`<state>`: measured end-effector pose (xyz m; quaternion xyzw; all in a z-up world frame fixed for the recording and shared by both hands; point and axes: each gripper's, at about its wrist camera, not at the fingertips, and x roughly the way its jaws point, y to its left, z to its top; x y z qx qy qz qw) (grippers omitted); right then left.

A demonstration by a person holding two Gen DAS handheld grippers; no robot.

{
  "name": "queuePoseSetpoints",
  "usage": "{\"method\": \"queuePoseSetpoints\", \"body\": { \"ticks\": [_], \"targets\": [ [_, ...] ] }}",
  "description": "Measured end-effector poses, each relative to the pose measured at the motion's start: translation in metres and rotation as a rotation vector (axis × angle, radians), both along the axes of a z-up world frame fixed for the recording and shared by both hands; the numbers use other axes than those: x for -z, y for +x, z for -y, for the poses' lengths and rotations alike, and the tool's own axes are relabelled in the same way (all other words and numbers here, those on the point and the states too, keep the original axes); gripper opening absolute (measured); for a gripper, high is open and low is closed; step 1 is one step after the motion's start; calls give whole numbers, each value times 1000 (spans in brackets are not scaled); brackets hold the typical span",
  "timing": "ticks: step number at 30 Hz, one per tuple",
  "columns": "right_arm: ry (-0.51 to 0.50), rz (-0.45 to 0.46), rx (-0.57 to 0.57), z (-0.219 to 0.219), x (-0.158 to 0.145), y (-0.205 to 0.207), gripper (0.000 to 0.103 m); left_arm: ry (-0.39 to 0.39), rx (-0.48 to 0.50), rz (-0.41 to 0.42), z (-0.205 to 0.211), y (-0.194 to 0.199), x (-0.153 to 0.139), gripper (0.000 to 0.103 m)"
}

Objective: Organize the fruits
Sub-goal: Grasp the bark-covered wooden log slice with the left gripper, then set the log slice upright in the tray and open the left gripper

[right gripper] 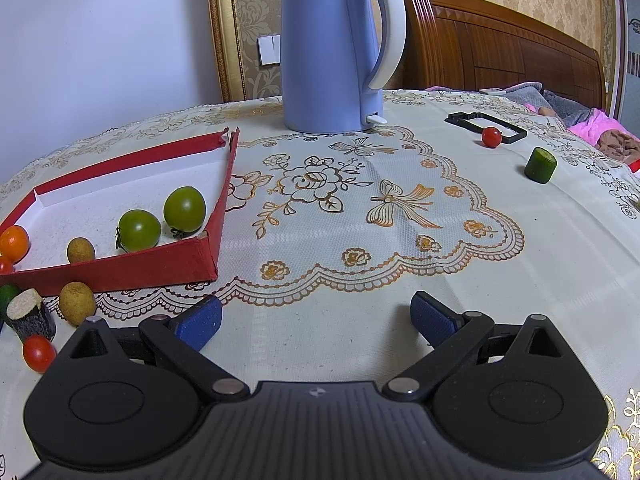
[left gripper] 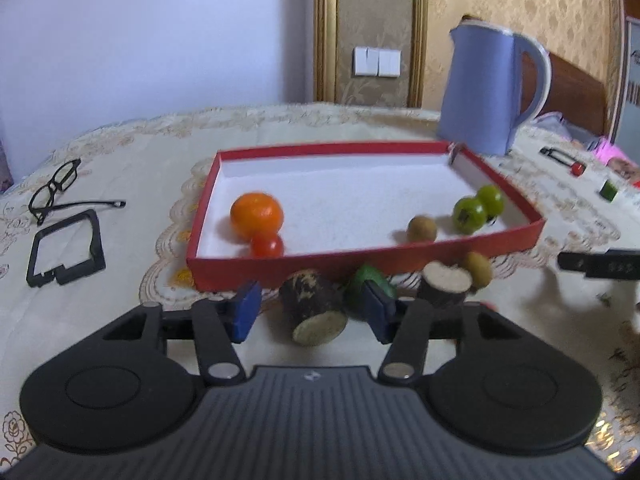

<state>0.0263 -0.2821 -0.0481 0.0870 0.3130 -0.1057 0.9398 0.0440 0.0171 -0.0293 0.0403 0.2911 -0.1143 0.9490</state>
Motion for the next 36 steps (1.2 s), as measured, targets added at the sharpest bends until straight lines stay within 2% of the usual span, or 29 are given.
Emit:
{"method": "queuePoseSetpoints", "body": {
  "ticks": [3,5,11,16,19,22,25,29,36],
  "targets": [
    [0,0,0,0,0,0,101,9,2,-42,1,7,13,40],
    [2,1,0,0,0,0,101,14,-6,-29,0,7,17,32],
    [7,4,0,1,0,0,101,11,9,5,-1,-1,10,32],
    [7,4,0,1,0,0,101,-15,32,68,4,-5,-15,32],
    [9,5,0,1,0,0,101,-18,25,82,9,8,-25,32],
    [7,4,1,1,0,0,101,-31,16,61,14,32,-28,32],
    [8,5,1,1,0,0,101,-9,-18,59,21,56,-26,32],
    [8,4,1,1,0,0,101,-6,-37,-3,29,89,-15,32],
    [9,5,1,1,0,0,101,21,-47,-3,37,102,1,32]
  ]
}}
